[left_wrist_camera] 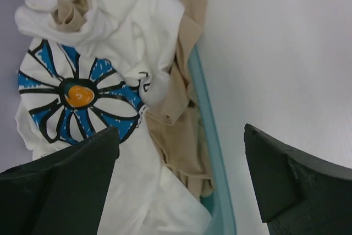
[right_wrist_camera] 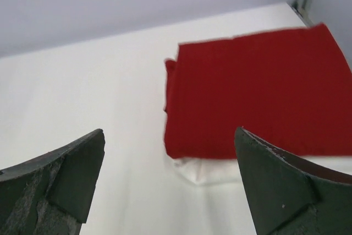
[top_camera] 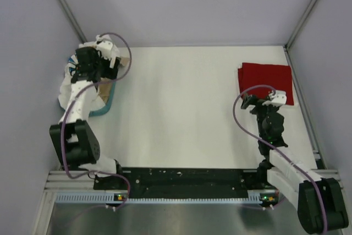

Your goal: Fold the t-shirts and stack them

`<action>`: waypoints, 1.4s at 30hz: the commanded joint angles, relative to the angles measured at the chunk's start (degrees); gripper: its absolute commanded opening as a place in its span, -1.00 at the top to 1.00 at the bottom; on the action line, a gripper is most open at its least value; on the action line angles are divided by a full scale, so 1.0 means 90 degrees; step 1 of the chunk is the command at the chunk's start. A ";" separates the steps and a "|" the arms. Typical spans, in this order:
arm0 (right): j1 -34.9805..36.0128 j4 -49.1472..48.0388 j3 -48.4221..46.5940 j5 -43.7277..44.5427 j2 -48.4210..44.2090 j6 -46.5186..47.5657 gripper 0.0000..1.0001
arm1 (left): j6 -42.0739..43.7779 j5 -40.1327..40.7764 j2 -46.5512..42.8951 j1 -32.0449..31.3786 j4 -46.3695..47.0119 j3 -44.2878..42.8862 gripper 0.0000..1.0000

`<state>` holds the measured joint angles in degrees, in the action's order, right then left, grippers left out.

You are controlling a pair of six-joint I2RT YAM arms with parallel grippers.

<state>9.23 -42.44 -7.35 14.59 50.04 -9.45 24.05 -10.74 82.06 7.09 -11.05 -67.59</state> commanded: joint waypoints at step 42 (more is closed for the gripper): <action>-0.0001 0.0731 -0.1751 -0.2705 0.0680 0.0357 -0.77 | 0.0091 -0.1092 0.5345 0.0989 -0.4407 -0.5800 0.73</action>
<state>9.23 -32.67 -19.97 -9.17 55.94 -7.38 25.21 -20.86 129.84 16.43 -49.80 -116.73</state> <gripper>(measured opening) 0.884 0.320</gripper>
